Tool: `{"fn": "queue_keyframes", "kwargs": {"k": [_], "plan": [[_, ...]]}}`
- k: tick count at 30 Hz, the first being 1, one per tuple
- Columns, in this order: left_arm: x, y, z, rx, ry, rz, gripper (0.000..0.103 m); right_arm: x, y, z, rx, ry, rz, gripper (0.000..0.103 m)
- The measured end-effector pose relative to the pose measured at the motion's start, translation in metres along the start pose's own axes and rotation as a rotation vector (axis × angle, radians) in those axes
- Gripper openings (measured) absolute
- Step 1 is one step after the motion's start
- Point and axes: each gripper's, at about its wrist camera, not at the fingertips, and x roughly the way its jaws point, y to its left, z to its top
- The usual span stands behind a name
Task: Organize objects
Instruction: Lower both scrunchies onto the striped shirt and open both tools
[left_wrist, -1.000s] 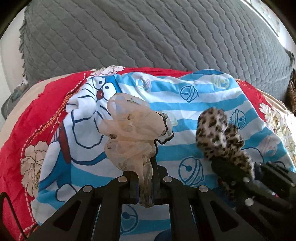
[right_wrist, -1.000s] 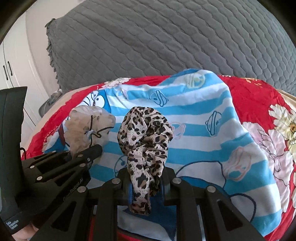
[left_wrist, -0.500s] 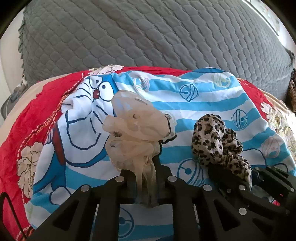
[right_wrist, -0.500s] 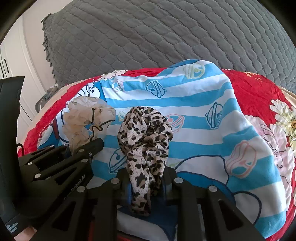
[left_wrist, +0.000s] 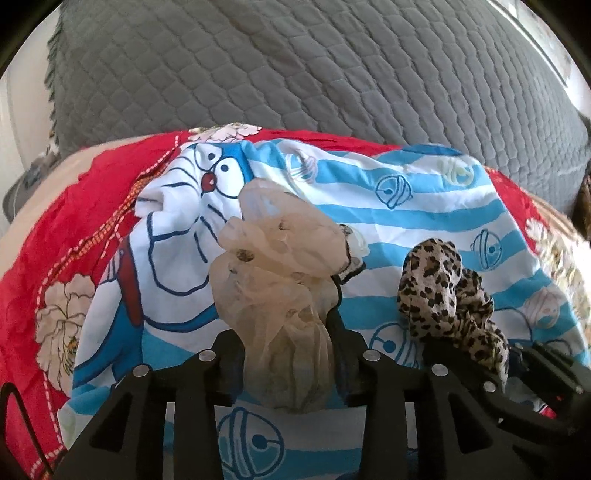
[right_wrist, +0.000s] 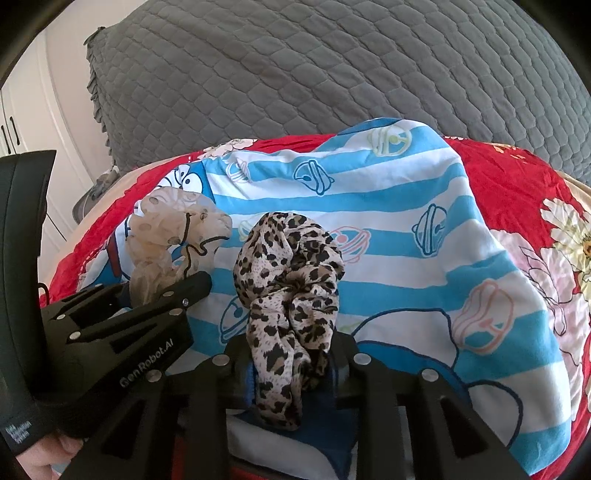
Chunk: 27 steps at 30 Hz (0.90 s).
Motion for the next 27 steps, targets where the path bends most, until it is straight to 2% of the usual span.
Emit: {"fn": "queue_keyframes", "kwargs": {"k": [4,8,14,18,27], "plan": [[-0.005,0.004,0.002,-0.008,-0.006,0.006,0.053,-0.001,-0.001,0.001,0.004,-0.001,-0.001,0.039],[-0.013,0.01,0.003,-0.05,-0.02,-0.02,0.068,-0.003,-0.002,0.001,0.009,-0.006,-0.008,0.048],[-0.02,0.011,0.005,-0.05,-0.016,-0.03,0.071,-0.005,-0.003,0.002,0.008,-0.012,-0.013,0.051],[-0.023,0.012,0.003,-0.042,-0.015,-0.033,0.073,-0.009,-0.004,0.003,0.005,-0.027,-0.014,0.058],[-0.034,0.017,0.002,-0.063,0.012,-0.061,0.074,-0.016,-0.005,0.006,-0.006,-0.045,-0.01,0.059]]}}
